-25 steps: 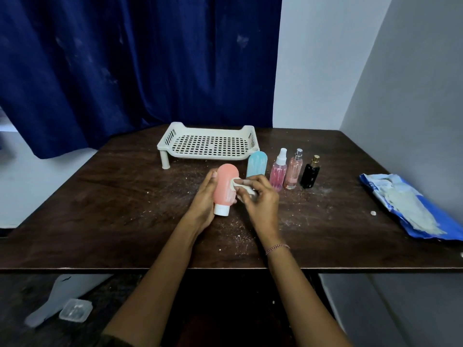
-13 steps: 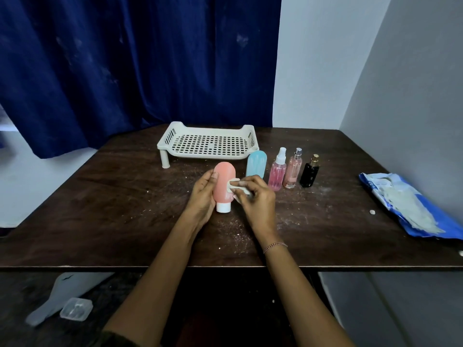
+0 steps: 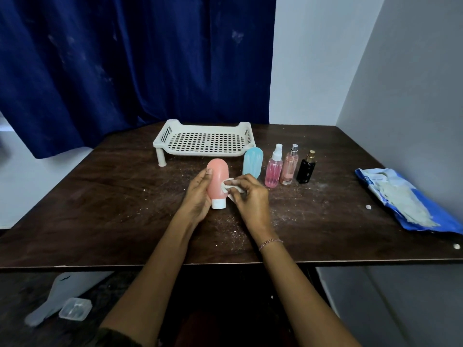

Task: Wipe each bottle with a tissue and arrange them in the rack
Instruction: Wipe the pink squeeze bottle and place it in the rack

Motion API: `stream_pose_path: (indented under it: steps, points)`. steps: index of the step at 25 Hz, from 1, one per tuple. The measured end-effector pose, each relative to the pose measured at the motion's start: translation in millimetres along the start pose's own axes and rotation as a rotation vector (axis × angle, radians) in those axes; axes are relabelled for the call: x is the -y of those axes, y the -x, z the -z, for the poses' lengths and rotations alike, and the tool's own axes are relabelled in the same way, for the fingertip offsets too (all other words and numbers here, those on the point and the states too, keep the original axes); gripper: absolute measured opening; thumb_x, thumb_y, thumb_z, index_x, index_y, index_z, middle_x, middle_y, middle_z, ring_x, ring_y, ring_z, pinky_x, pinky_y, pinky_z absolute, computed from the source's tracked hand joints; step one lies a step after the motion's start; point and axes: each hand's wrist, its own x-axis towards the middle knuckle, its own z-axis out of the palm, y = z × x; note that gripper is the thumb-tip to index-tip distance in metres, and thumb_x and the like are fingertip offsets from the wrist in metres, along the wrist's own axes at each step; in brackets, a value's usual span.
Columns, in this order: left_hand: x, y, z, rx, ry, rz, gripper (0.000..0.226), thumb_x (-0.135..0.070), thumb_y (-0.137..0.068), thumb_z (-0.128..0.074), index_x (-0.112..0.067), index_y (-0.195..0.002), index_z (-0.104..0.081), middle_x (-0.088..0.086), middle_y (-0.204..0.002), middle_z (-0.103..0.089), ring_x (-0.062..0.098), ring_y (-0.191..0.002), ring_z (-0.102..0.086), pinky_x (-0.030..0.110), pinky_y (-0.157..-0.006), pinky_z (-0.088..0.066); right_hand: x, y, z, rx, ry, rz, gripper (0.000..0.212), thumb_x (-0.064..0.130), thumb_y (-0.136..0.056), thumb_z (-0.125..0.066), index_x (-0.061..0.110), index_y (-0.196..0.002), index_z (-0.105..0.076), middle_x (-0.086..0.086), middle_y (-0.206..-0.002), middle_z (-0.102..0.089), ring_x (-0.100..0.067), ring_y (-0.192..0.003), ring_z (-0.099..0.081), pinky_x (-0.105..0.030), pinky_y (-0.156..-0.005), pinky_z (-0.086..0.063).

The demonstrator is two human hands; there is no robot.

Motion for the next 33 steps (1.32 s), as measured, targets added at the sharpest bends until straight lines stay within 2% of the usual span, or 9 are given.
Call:
stream_pose_path:
  steps: [3, 7, 9, 12, 16, 23, 26, 30, 33]
  points:
    - [-0.3, -5.3, 2.0, -0.087, 0.022, -0.016, 0.019, -0.016, -0.098, -0.041, -0.009, -0.106, -0.057, 0.002, -0.091, -0.067, 0.013, -0.086, -0.062, 0.029, -0.082, -0.052, 3.1, 0.9, 3.1, 0.101, -0.023, -0.013, 0.019, -0.005, -0.079, -0.066, 0.004, -0.094, -0.072, 0.006, -0.091, -0.058, 0.01, -0.079, -0.054, 0.0, -0.077, -0.04]
    - [-0.5, -5.1, 0.2, -0.134, 0.034, -0.086, 0.019, -0.013, -0.099, -0.039, -0.013, -0.094, -0.058, -0.008, -0.072, -0.07, 0.003, -0.071, -0.064, 0.018, -0.065, -0.054, 4.4, 1.4, 1.6, 0.201, 0.001, 0.058, 0.019, -0.007, -0.078, -0.065, 0.002, -0.093, -0.072, 0.002, -0.089, -0.056, 0.001, -0.08, -0.055, -0.004, -0.079, -0.042]
    - [1.2, -3.8, -0.4, -0.104, 0.018, -0.096, 0.02, -0.012, -0.099, -0.038, -0.012, -0.093, -0.057, -0.008, -0.069, -0.07, 0.003, -0.067, -0.064, 0.018, -0.063, -0.054, 5.2, 2.8, -0.3, 0.184, 0.036, 0.122, 0.017, -0.006, -0.081, -0.063, 0.001, -0.094, -0.071, -0.004, -0.092, -0.059, -0.01, -0.085, -0.059, -0.016, -0.083, -0.049]
    - [2.3, -2.7, -0.6, -0.046, -0.011, -0.072, 0.02, -0.012, -0.099, -0.039, -0.01, -0.098, -0.059, 0.0, -0.08, -0.07, 0.006, -0.071, -0.066, 0.021, -0.065, -0.055, 5.8, 3.1, -2.9, 0.052, 0.051, 0.122, 0.017, -0.005, -0.081, -0.063, 0.001, -0.095, -0.071, -0.005, -0.092, -0.06, -0.014, -0.085, -0.062, -0.028, -0.083, -0.053]
    - [2.5, -2.1, 0.4, 0.003, 0.0, -0.068, 0.023, -0.013, -0.099, -0.037, -0.006, -0.111, -0.055, 0.005, -0.092, -0.067, 0.008, -0.076, -0.066, 0.022, -0.069, -0.056, 6.8, 3.7, -7.2, 0.003, 0.125, 0.158, 0.017, -0.003, -0.08, -0.064, 0.003, -0.095, -0.07, -0.004, -0.09, -0.06, -0.015, -0.084, -0.061, -0.029, -0.081, -0.054]
    - [0.3, -2.2, 1.0, -0.069, 0.017, -0.083, 0.027, -0.014, -0.099, -0.038, -0.007, -0.123, -0.048, 0.002, -0.094, -0.064, 0.011, -0.084, -0.06, 0.019, -0.067, -0.055, 8.0, 13.7, -11.4, 0.187, 0.32, 0.338, 0.013, -0.002, -0.076, -0.068, 0.003, -0.088, -0.068, -0.008, -0.086, -0.061, -0.025, -0.078, -0.058, -0.037, -0.068, -0.053]
    - [-0.5, -3.4, 0.9, -0.066, 0.034, -0.071, 0.025, -0.014, -0.099, -0.037, -0.007, -0.121, -0.049, 0.004, -0.094, -0.064, 0.01, -0.08, -0.062, 0.019, -0.067, -0.055, 11.4, 11.9, -15.8, 0.154, 0.343, 0.314, 0.01, 0.0, -0.077, -0.067, 0.0, -0.087, -0.068, -0.01, -0.086, -0.061, -0.026, -0.078, -0.057, -0.037, -0.068, -0.053]
    - [-0.6, -1.4, 0.6, 0.003, 0.029, -0.075, 0.022, -0.011, -0.1, -0.035, -0.008, -0.105, -0.056, -0.003, -0.075, -0.072, 0.005, -0.066, -0.066, 0.018, -0.058, -0.053, 13.6, 2.2, -17.7, 0.068, 0.309, 0.275, 0.01, 0.002, -0.079, -0.066, -0.002, -0.088, -0.067, -0.011, -0.087, -0.061, -0.026, -0.077, -0.058, -0.036, -0.068, -0.052]
    - [0.1, -0.3, 0.3, 0.043, 0.02, -0.105, 0.023, -0.009, -0.1, -0.034, -0.007, -0.106, -0.056, -0.002, -0.078, -0.072, 0.005, -0.072, -0.067, 0.018, -0.067, -0.054, 18.0, -7.6, -19.2, 0.012, 0.274, 0.247, 0.011, 0.0, -0.08, -0.065, -0.004, -0.09, -0.067, -0.012, -0.09, -0.06, -0.025, -0.08, -0.058, -0.037, -0.071, -0.054]
